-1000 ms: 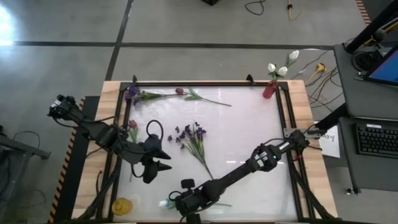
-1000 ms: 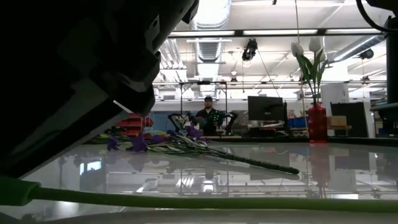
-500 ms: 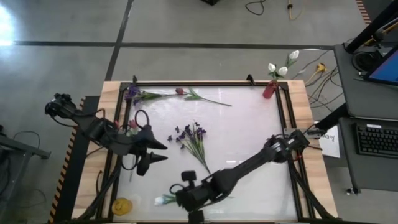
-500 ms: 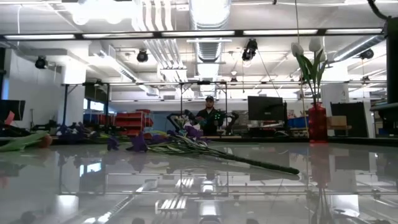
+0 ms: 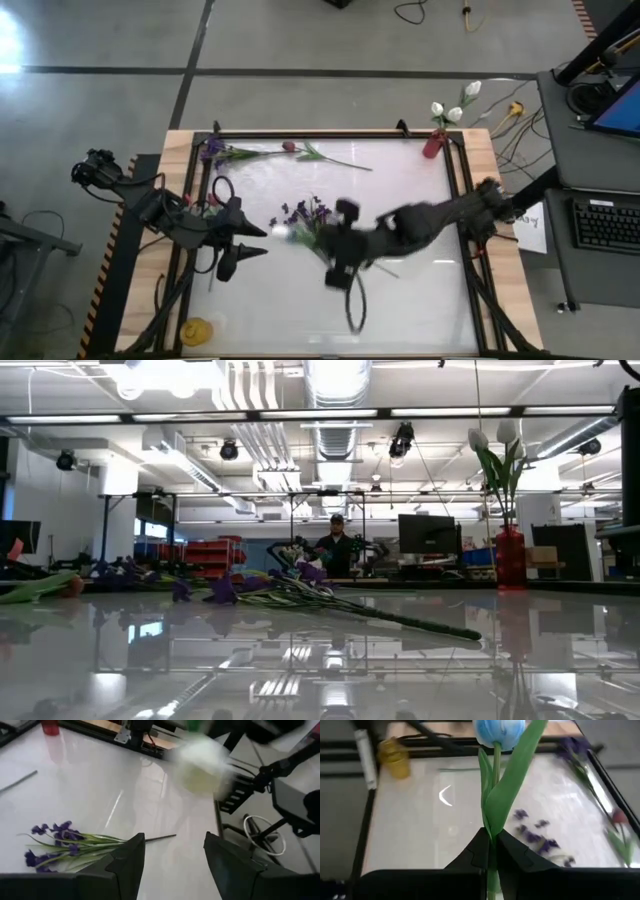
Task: Sort flowers into vase by color
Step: Put the white tulip into the red flower vase
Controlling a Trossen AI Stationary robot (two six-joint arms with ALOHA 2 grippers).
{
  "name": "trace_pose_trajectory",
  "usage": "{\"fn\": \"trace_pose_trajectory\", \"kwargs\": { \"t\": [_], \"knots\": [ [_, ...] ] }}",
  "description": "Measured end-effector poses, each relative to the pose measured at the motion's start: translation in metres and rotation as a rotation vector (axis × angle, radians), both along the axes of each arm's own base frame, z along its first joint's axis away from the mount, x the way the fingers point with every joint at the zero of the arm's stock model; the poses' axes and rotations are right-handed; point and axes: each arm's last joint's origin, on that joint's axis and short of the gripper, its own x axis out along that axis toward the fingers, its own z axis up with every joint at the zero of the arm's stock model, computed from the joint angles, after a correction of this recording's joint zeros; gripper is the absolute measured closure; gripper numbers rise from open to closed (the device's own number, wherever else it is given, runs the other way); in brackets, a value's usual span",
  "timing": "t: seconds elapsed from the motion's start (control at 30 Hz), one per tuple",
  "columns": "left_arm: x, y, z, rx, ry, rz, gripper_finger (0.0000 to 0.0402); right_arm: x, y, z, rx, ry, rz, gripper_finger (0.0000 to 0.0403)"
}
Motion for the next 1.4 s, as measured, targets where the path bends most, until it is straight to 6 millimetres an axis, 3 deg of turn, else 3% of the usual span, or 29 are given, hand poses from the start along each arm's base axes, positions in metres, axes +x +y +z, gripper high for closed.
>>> {"fn": "trace_pose_trajectory", "kwargs": {
  "t": [0.17, 0.37, 0.53, 0.87, 1.17, 1.4],
  "knots": [
    [0.000, 0.002, 0.000, 0.058, -0.008, -0.005, 0.0208, -0.025, -0.047, 0.013, 0.078, -0.130, -0.125, 0.0390],
    [-0.015, 0.011, 0.008, 0.045, -0.030, -0.026, 0.0208, -0.045, -0.079, 0.009, 0.090, -0.404, -0.269, 0.0390],
    [-0.033, 0.022, 0.018, 0.051, -0.084, -0.041, 0.0208, -0.068, -0.091, 0.006, -0.075, -0.599, -0.481, 0.0390],
    [-0.047, 0.037, 0.028, 0.120, -0.154, -0.029, 0.0208, -0.118, -0.108, -0.024, -0.285, -0.600, -0.891, 0.0390],
    [-0.039, 0.045, 0.030, 0.152, -0.173, 0.046, 0.0208, -0.184, -0.123, -0.021, -0.350, -0.611, -0.986, 0.0390],
    [0.000, 0.055, 0.033, 0.082, -0.249, 0.078, 0.0208, -0.224, -0.141, -0.022, -0.388, -0.613, -1.020, 0.0390]
  ]
}}
